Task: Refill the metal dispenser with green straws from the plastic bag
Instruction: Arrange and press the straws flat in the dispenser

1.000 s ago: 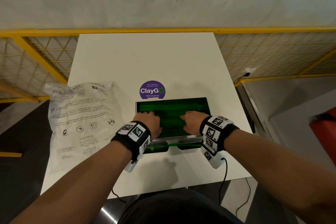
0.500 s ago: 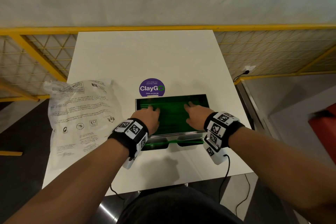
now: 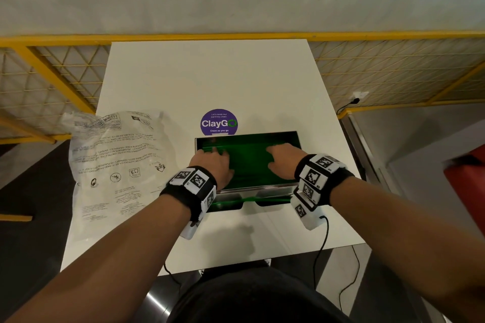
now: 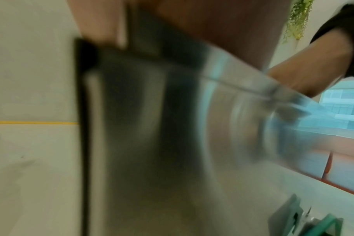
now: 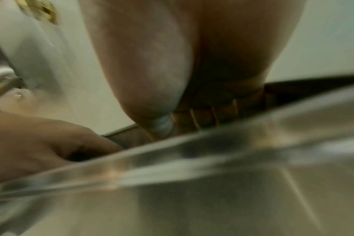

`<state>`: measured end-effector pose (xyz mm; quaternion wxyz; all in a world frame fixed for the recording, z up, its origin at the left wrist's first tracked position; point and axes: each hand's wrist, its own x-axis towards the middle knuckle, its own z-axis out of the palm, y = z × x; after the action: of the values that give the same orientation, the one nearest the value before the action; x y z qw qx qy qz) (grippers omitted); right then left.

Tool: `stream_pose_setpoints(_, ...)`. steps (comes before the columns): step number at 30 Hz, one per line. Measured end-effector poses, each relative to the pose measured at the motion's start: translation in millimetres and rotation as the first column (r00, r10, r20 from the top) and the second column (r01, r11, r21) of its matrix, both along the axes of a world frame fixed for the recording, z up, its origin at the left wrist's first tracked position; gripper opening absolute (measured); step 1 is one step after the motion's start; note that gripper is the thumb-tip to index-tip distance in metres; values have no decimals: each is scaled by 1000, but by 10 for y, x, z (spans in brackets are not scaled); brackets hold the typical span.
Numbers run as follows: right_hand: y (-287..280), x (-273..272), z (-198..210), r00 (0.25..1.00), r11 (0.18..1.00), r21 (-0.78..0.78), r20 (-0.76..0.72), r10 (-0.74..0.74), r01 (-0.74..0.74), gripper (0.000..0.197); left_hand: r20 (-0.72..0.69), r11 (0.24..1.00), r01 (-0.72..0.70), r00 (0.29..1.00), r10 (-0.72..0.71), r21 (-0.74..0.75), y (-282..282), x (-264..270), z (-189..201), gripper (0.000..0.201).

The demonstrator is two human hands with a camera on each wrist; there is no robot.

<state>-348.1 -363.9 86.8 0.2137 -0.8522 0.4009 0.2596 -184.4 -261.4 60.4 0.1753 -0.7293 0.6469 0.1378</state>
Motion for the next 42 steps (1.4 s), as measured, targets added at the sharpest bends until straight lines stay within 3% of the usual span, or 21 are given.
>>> stream_pose_setpoints(3,226,-151,219,951,995,-103,308,18,15,23,-107,996,-3,994,-7,-90,16,40,-16,43)
stream_pose_setpoints(5,457,-275,296,914,997,-69,402,54,-29,7,-171,992,-15,985,-7,-126,16,72,-33,44)
stream_pose_setpoints(7,643,-405,230,950,992,24,290,115,-127,13,-195,990,-12,981,-16,-141,22,96,-53,46)
stream_pose_setpoints(9,709,-519,20,981,980,76,66,181,-186,25,-190,988,6,981,-36,-155,46,104,-81,47)
stream_pose_setpoints(11,695,-600,-223,977,983,59,-116,178,-172,31,-182,983,14,982,-47,-180,74,95,-104,47)
stream_pose_setpoints(14,657,-656,-475,968,992,-16,-219,119,-125,29,-193,976,-2,980,-41,-218,105,83,-127,45)
stream_pose_setpoints(18,641,-657,-615,968,991,-64,-232,99,-116,30,-207,976,-4,977,-42,-217,115,88,-132,44)
stream_pose_setpoints(22,658,-672,-658,949,964,-150,-263,177,-221,32,-214,975,-13,976,-35,-220,119,87,-128,42)
stream_pose_setpoints(32,719,-699,-620,918,933,-175,-307,252,-314,53,-209,981,-11,977,-30,-191,114,80,-108,41)
stream_pose_setpoints(42,737,-738,-472,902,891,-229,-289,322,-392,36,-208,981,-13,978,-28,-194,112,87,-124,40)
